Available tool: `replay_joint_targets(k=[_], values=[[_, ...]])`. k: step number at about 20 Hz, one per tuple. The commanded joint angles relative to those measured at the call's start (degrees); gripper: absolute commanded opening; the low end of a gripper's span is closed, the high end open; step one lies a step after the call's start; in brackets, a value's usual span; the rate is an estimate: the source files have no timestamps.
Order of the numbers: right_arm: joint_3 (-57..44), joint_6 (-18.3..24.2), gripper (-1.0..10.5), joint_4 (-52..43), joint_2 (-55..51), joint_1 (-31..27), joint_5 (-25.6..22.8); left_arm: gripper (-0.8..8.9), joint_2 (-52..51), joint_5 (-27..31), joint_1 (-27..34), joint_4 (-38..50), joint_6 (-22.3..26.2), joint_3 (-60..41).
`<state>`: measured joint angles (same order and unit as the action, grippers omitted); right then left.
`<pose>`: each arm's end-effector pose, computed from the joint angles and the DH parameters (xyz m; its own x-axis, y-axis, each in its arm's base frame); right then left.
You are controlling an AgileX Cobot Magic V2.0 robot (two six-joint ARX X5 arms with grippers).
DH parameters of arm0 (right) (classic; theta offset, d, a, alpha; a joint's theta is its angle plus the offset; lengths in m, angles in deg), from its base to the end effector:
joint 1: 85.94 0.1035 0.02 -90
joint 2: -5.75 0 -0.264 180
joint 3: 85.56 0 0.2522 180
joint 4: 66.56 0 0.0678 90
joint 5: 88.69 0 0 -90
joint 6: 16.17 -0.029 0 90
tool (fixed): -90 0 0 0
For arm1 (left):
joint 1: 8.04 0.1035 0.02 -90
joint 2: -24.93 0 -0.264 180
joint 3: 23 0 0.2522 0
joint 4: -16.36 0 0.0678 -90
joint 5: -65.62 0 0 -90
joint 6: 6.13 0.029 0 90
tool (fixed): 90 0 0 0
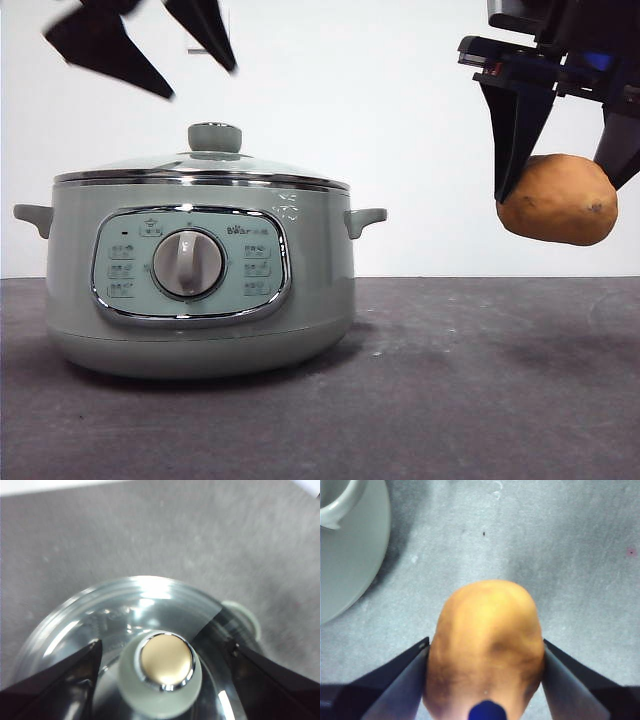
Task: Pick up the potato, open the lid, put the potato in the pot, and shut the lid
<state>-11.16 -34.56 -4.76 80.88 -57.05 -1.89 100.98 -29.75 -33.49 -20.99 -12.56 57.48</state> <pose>0.2188 0.1189 0.2696 0.4302 0.1736 -0.8859 -0.1913 0.9766 0.0985 0.2597 -0.1266 0.3267 0.7144 -0.4436 -0.5411 0.4407 0.8859 -0.1445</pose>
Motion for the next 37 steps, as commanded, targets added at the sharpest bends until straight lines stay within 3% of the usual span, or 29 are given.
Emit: replay_joint_targets(k=[1, 7, 8, 11, 22, 28, 30, 33, 37], values=[[0.0, 0.44, 0.3, 0.07, -0.15, 0.0, -0.24, 4.09, 3.48, 1.27, -0.79, 1.7, 0.7, 0.09], [0.0, 0.44, 0.3, 0.04, -0.15, 0.0, -0.24, 4.03, 7.13, 1.27, -0.9, 1.25, 0.68, 0.09], [0.0, 0.44, 0.3, 0.04, -0.15, 0.0, -0.26, 3.56, 7.13, 1.25, -0.87, 1.25, 0.7, 0.09], [0.0, 0.44, 0.3, 0.04, -0.15, 0.0, -0.26, -0.03, 7.13, 0.79, -0.9, 0.55, 0.74, 0.09], [0.0, 0.42, 0.3, -0.31, -0.15, 0.0, -0.22, -0.09, 1.44, 0.83, -0.9, 2.34, 0.76, 0.11], [1.27, 0.44, 0.3, -3.06, -0.15, 0.09, 0.35, -0.09, -12.15, 2.03, -0.85, 0.74, 2.32, 0.11], [3.45, 0.68, 0.3, -3.26, -0.13, 0.13, 0.52, -0.09, -18.4, 4.15, -0.85, -1.68, 3.78, 0.11], [7.8, 2.95, 0.3, -4.76, 0.39, 0.46, 4.79, -0.09, -27.28, 8.41, -0.85, -6.25, 5.11, 0.11], [16.11, 4.52, 0.3, -4.7, 5.09, 3.72, 4.76, -0.09, -36.89, 13.29, -0.85, -12.17, 5.25, 0.11]])
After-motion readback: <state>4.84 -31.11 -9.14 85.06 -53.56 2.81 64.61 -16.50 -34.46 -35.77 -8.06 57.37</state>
